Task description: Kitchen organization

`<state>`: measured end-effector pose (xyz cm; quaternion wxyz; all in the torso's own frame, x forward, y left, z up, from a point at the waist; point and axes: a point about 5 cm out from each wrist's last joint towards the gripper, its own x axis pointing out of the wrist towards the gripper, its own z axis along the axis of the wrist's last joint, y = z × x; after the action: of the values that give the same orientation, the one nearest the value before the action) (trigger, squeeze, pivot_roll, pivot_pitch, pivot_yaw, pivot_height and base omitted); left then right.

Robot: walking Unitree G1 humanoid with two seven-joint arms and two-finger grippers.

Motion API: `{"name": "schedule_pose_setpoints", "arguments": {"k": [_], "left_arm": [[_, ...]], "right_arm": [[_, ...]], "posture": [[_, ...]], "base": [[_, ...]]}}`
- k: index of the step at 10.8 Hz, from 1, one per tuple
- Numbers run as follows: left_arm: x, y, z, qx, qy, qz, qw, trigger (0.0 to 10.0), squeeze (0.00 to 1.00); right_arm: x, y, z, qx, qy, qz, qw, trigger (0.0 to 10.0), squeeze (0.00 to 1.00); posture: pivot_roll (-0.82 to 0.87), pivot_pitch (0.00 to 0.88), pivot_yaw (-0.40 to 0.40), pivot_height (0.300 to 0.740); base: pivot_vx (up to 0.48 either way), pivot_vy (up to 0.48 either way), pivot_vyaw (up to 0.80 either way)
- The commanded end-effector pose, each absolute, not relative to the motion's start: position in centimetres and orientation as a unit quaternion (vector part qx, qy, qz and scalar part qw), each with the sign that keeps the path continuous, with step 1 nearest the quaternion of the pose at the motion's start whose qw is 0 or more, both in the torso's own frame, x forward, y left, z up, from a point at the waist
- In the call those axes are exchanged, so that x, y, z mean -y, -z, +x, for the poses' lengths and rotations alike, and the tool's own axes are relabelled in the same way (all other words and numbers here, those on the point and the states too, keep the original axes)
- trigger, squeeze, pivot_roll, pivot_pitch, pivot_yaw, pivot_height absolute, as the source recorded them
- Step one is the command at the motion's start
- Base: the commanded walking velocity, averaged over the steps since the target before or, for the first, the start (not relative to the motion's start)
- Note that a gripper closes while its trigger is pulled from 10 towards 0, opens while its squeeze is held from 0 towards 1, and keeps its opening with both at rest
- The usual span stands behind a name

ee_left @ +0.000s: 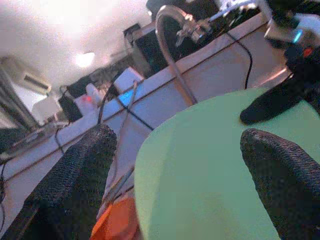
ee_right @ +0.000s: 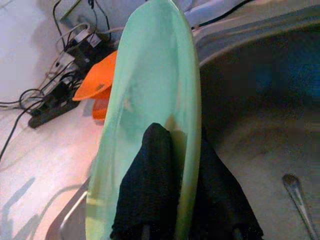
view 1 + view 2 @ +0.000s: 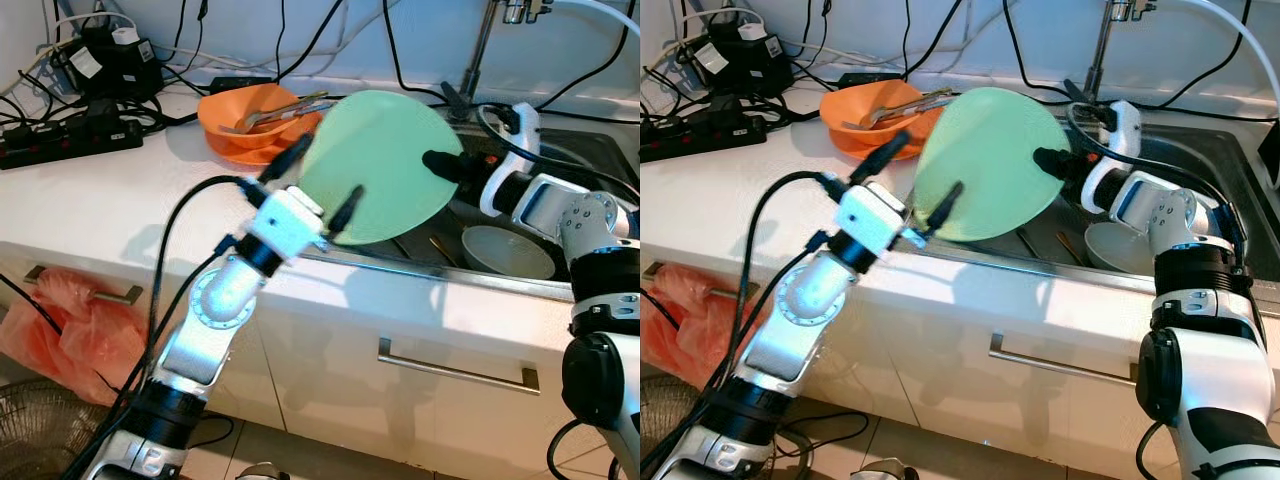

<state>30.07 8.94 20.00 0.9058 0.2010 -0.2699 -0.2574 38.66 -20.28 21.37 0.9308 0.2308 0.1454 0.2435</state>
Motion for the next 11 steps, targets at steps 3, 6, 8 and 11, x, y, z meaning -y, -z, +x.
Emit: {"name": "schedule_pose_setpoints", "arguments": {"k": [3, 6, 8, 11], "left_arm": [[-9.2, -20.2, 30.0, 0.264, 0.251, 0.195, 0.911, 10.0, 1.00], [-9.4, -19.5, 30.3, 0.229, 0.242, 0.174, 0.926, 10.0, 1.00], [-9.6, -18.7, 30.6, 0.190, 0.238, 0.147, 0.941, 10.0, 1.00], [-9.1, -17.7, 30.7, 0.127, 0.283, 0.112, 0.944, 10.0, 1.00]], "right_arm": [[23.9, -19.0, 38.3, -0.185, -0.137, 0.170, 0.958, 0.0, 0.00], [26.1, -17.6, 38.0, -0.184, -0.064, 0.130, 0.972, 0.0, 0.00], [26.4, -16.8, 38.0, -0.188, -0.040, 0.095, 0.977, 0.0, 0.00], [27.5, -15.9, 37.7, -0.187, 0.005, 0.053, 0.981, 0.0, 0.00]], "posture": [[0.17, 0.031, 0.036, 0.740], [0.17, 0.035, 0.038, 0.740], [0.17, 0.036, 0.040, 0.740], [0.17, 0.036, 0.047, 0.740]], "base": [[0.000, 0.000, 0.00], [0.000, 0.000, 0.00], [0.000, 0.000, 0.00], [0.000, 0.000, 0.00]]}}
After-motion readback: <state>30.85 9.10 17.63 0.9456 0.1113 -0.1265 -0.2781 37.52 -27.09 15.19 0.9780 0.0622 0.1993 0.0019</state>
